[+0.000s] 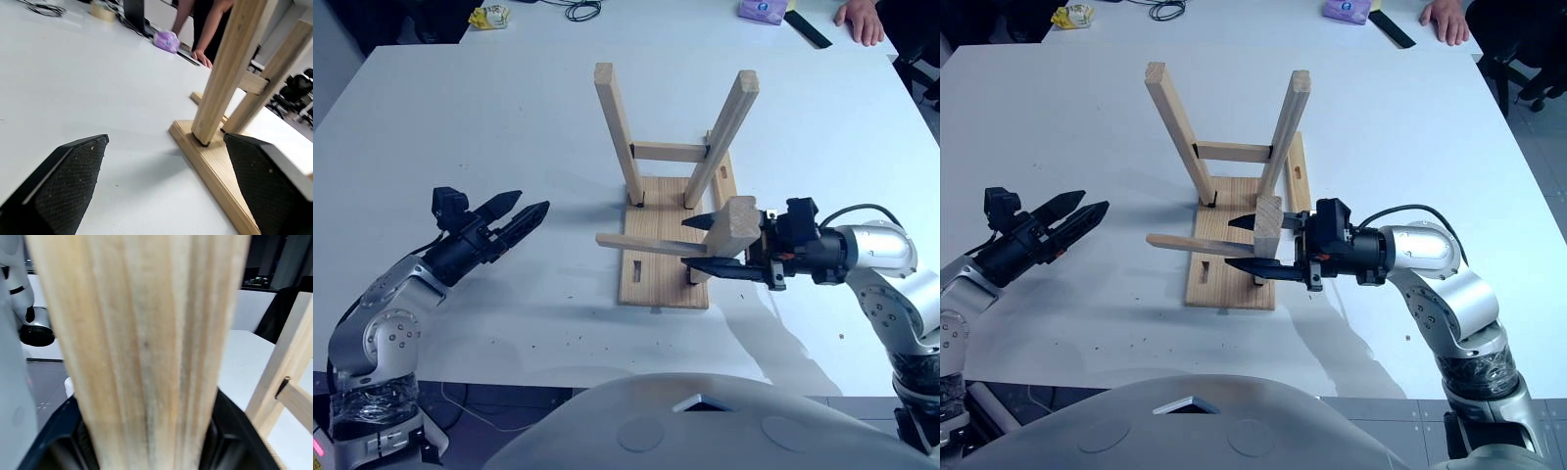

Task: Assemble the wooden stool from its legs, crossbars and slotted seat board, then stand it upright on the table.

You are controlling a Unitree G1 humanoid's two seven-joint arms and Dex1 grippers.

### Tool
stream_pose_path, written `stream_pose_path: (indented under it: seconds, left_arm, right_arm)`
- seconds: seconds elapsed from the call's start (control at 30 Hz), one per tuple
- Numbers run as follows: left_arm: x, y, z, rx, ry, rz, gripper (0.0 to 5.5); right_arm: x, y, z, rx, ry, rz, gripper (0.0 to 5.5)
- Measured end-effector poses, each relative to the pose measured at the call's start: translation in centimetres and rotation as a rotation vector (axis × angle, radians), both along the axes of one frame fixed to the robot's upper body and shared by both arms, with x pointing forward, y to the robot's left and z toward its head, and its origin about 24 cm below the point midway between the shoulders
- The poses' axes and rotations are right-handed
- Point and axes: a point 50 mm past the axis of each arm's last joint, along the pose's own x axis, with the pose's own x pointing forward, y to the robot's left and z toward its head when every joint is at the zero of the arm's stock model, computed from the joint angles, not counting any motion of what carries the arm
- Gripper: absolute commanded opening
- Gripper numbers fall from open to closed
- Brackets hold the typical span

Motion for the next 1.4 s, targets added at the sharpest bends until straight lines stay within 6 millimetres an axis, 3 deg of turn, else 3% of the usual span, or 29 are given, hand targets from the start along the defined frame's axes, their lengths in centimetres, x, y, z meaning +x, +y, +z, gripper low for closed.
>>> stream_pose_path:
  seconds: [0.5,1.4]
  left_arm:
    - [-2.9,-0.6,-1.4,-0.009,0.030,0.094,4.36]
    - [-3.4,-0.7,-1.6,-0.004,0.044,0.108,4.36]
  right_arm:
    - [0.9,-0.9,0.1,0.021,0.045,-0.024,2.04]
    - [1.1,0.2,-0.4,0.022,0.053,-0.033,2.04]
